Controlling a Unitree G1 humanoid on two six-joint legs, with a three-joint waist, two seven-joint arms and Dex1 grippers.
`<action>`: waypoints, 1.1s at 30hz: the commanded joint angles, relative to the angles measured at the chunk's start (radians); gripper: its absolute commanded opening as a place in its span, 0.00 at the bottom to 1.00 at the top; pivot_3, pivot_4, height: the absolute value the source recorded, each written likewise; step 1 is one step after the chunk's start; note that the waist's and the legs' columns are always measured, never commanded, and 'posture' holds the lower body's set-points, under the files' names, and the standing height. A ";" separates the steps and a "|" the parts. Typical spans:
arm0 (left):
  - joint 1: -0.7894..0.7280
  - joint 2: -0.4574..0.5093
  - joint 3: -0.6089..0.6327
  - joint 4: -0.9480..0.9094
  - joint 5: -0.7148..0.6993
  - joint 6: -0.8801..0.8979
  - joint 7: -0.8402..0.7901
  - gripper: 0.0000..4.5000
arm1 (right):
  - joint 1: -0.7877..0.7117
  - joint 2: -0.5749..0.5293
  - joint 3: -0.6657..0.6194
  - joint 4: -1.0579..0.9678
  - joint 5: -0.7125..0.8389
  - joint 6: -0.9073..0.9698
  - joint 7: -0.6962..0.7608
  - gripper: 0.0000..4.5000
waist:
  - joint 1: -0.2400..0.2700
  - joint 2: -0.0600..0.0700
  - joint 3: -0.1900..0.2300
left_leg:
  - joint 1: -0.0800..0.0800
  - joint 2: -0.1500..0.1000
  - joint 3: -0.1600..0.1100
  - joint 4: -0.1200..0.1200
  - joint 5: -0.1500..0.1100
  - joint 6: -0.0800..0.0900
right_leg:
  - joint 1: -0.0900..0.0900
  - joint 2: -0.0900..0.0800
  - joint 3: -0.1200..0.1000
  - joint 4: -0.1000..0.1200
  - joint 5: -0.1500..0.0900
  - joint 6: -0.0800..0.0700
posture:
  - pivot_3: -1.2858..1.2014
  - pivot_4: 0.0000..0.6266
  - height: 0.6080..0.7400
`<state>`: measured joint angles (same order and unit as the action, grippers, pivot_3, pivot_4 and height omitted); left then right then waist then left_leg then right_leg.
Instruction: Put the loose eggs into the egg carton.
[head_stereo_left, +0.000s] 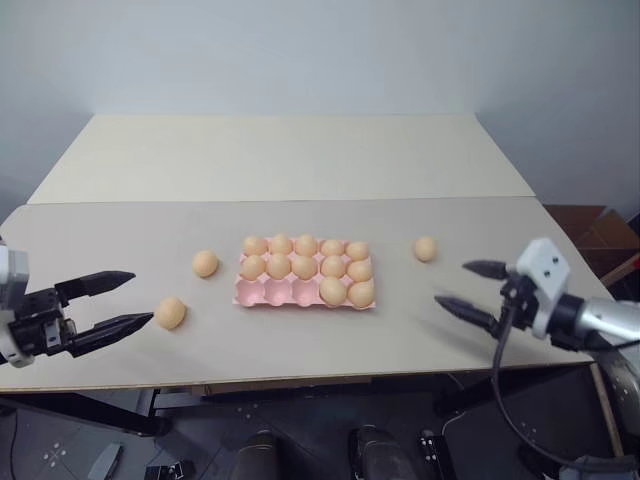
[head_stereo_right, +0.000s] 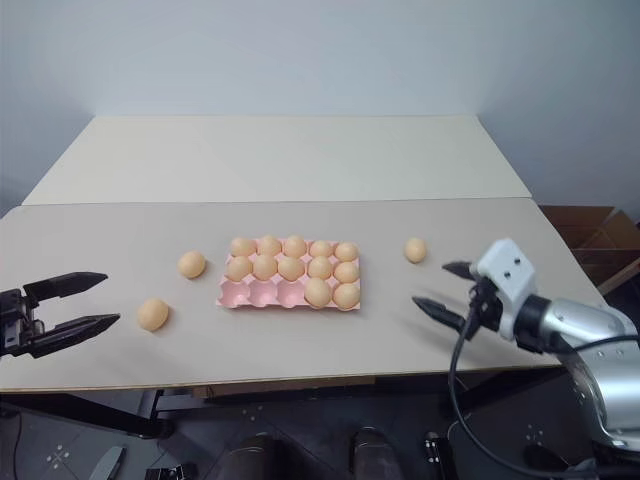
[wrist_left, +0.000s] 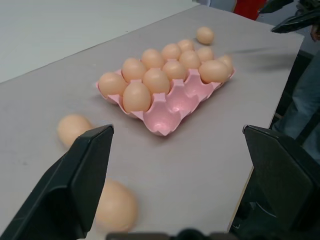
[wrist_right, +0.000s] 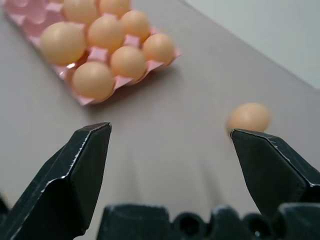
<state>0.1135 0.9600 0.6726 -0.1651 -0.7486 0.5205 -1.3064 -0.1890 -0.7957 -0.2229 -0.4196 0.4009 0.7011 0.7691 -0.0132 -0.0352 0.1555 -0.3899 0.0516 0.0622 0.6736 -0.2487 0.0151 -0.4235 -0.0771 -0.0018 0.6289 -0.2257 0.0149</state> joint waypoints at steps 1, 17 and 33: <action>-0.061 -0.005 -0.008 -0.045 -0.049 0.005 0.029 1.00 | -0.167 0.062 0.105 0.117 -0.087 0.156 -0.182 0.99 | -0.001 0.000 0.000 | 0.000 0.000 0.000 0.000 0.000 0.000 | 0.000 0.000 0.001 0.000 0.002 -0.003 | 0.52 0.24 1.00; -0.153 -0.014 -0.094 -0.018 -0.044 -0.022 0.021 1.00 | -0.561 0.354 0.213 0.771 -0.305 0.079 -0.489 0.78 | -0.004 0.000 0.000 | -0.003 -0.002 0.003 -0.005 0.000 0.000 | -0.004 0.000 0.004 -0.002 0.008 0.002 | 0.52 0.24 1.00; -0.107 0.004 -0.057 -0.027 -0.050 -0.012 0.015 1.00 | -0.515 0.371 0.418 -0.009 -0.081 0.331 -0.235 0.43 | -0.009 0.001 0.001 | 0.000 0.000 0.003 -0.006 0.000 0.000 | -0.003 0.001 0.004 0.000 0.007 0.002 | 0.52 0.24 1.00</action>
<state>0.0064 0.9456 0.5765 -0.1807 -0.7851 0.5089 -1.2864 -0.6861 -0.4426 0.1577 -0.3583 0.2897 1.0068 0.5234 -0.0225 -0.0342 0.1561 -0.3896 0.0514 0.0651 0.6678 -0.2485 0.0151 -0.4269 -0.0756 0.0024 0.6295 -0.2186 0.0165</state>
